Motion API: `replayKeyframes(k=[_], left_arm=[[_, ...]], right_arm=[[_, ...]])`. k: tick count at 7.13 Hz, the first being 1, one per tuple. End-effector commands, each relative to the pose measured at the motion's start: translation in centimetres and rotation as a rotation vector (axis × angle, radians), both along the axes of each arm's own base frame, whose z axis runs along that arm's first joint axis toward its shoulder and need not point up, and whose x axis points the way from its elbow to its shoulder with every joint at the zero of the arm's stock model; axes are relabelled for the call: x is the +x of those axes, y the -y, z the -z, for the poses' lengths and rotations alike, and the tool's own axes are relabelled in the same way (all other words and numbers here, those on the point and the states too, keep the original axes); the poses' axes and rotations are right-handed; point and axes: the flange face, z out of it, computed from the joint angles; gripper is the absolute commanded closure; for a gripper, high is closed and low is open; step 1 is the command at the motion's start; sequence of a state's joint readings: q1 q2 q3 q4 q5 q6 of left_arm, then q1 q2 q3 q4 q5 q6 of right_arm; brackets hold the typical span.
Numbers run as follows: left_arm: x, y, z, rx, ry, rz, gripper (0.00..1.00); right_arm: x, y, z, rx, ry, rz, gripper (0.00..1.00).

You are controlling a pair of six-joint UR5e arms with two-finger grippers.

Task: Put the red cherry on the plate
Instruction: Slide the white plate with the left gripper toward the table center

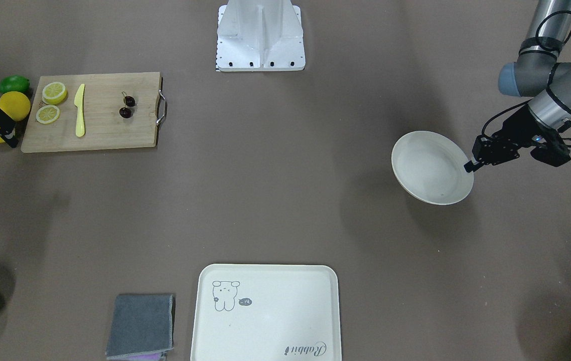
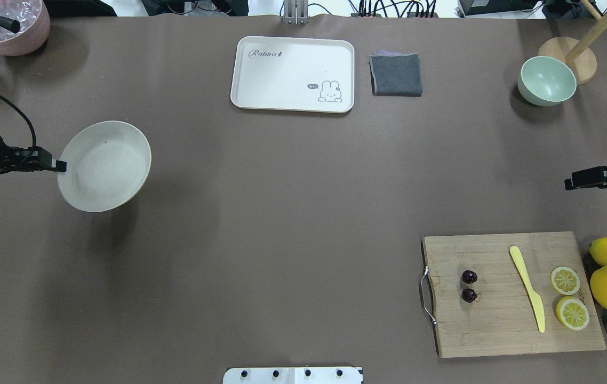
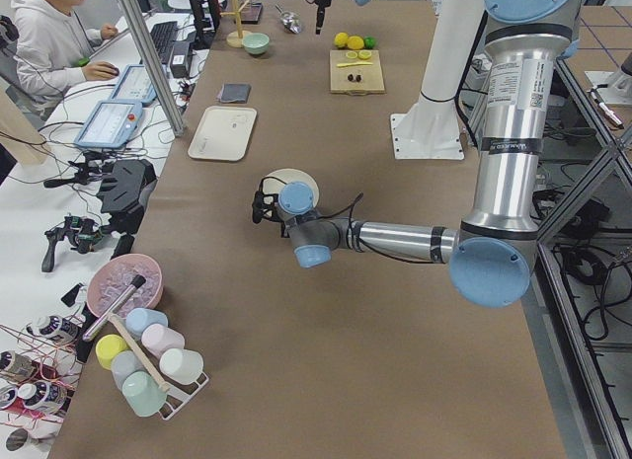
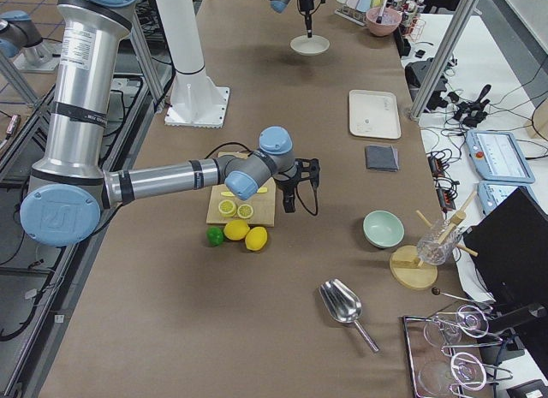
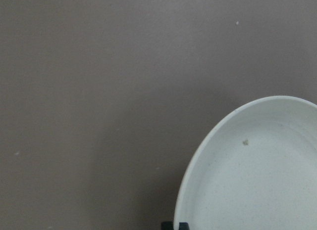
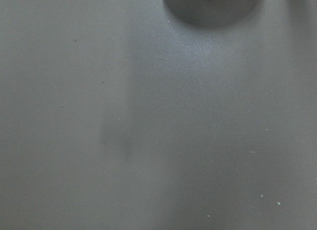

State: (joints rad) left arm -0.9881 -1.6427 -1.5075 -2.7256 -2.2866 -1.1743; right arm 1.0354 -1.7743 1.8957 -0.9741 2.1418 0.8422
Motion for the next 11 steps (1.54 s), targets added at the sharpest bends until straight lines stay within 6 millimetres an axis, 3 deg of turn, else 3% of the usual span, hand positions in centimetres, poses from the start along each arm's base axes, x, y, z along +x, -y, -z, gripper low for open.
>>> replayKeyframes(k=[1,3,4,6,7,8,10,11], left_arm=[[6.3,0.8,7.1,-0.045,-0.038,0.024,1.00],[15.9,-0.8,16.6,-0.085,-0.009,0.017,1.00],[21.7,-3.0,20.3,-0.074,0.002,-0.001,1.00],[28.3,-6.0,23.3,-0.065,0.072,0.008,1.00],[30.3,-6.3,23.6,-0.061,0.100,0.022,1.00],[31.0,-6.9,23.5,-0.059,0.106,0.017,1.00],[31.2,-7.1,23.7,-0.056,0.103,0.015,1.00],[31.2,-7.1,24.0,-0.053,0.099,0.013,0.86]], right_arm=[[0.0,0.0,0.1,0.003,0.001,0.000,0.00],[0.0,0.0,0.1,0.001,0.001,0.000,0.00],[0.0,0.0,0.1,0.001,0.001,0.000,0.00],[0.0,0.0,0.0,0.000,0.000,0.000,0.00],[0.0,0.0,-0.1,-0.001,-0.001,0.000,0.00],[0.0,0.0,-0.1,-0.001,-0.001,0.000,0.00],[0.0,0.0,0.0,0.000,0.000,0.000,0.00],[0.0,0.0,0.0,0.000,0.000,0.000,0.00]])
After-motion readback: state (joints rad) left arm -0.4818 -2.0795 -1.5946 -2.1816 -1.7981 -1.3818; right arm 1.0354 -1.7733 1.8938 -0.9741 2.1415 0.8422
